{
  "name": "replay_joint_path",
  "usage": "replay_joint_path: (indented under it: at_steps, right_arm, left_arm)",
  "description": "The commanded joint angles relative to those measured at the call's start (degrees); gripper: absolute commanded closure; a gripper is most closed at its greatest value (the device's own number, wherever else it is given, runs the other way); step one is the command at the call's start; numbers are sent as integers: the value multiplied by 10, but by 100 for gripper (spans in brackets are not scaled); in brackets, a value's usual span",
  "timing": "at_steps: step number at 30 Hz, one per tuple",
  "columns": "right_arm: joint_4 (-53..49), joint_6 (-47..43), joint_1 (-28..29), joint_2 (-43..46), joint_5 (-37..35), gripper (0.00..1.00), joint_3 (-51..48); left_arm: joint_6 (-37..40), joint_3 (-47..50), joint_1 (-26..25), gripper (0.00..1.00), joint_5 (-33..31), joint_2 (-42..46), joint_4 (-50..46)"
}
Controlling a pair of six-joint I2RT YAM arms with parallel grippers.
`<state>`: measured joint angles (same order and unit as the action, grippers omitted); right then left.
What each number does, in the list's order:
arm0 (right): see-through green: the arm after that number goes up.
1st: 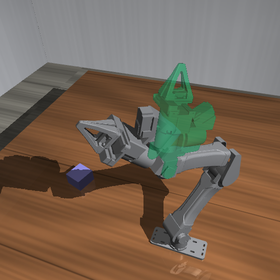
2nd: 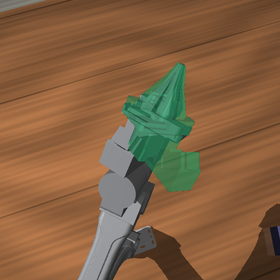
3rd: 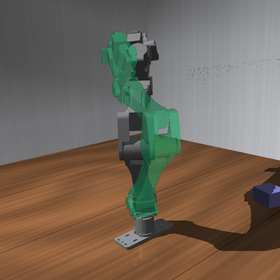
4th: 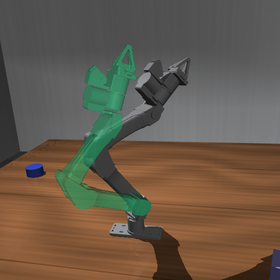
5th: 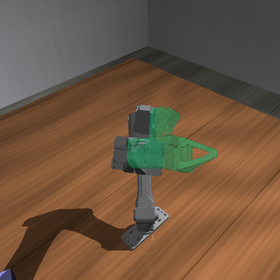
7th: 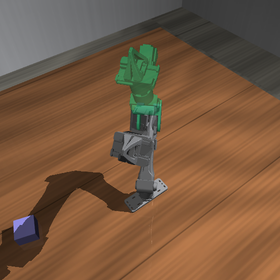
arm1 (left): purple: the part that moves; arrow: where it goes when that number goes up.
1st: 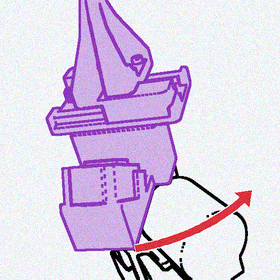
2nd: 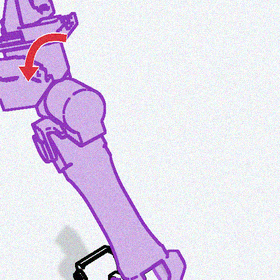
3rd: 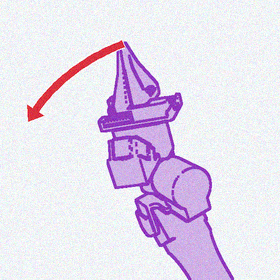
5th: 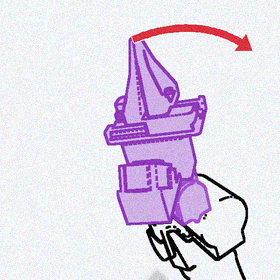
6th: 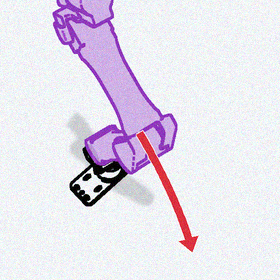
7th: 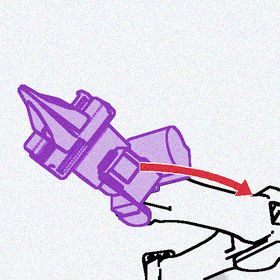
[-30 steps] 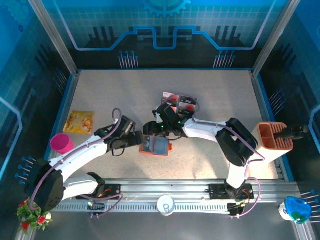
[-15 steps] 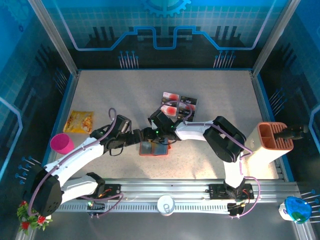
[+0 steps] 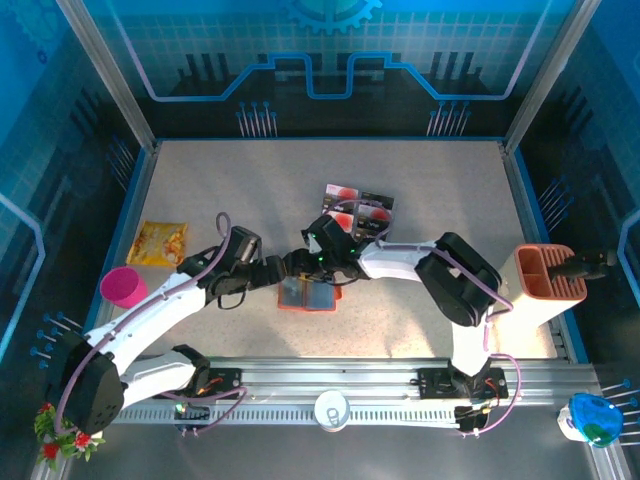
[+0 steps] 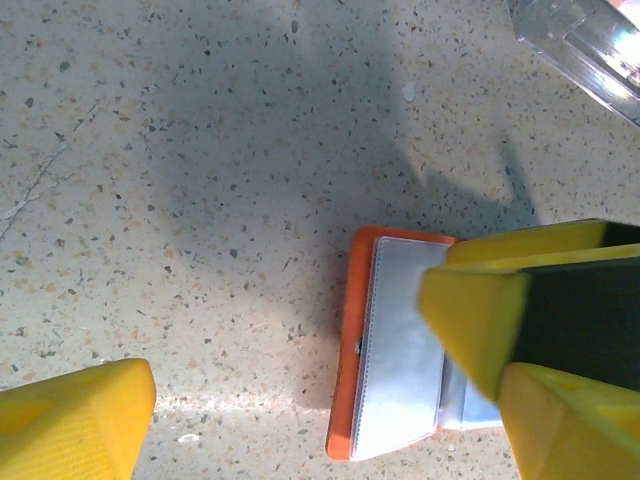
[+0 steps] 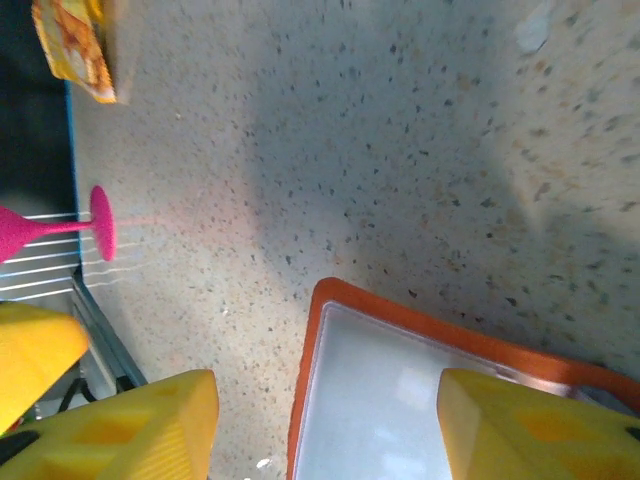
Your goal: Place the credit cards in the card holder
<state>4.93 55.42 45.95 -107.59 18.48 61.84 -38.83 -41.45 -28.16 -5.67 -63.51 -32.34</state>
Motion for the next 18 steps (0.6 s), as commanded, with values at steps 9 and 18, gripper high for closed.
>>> replay_joint_path:
  at_steps: [9, 18]
  right_arm:
    - [-196, -137, -30, 167, -109, 39, -71]
    - [-263, -200, -31, 166, -158, 40, -93]
  left_arm:
    - [13, -17, 1, 1, 19, -22, 9]
    - [12, -48, 1, 1, 12, -80, 19]
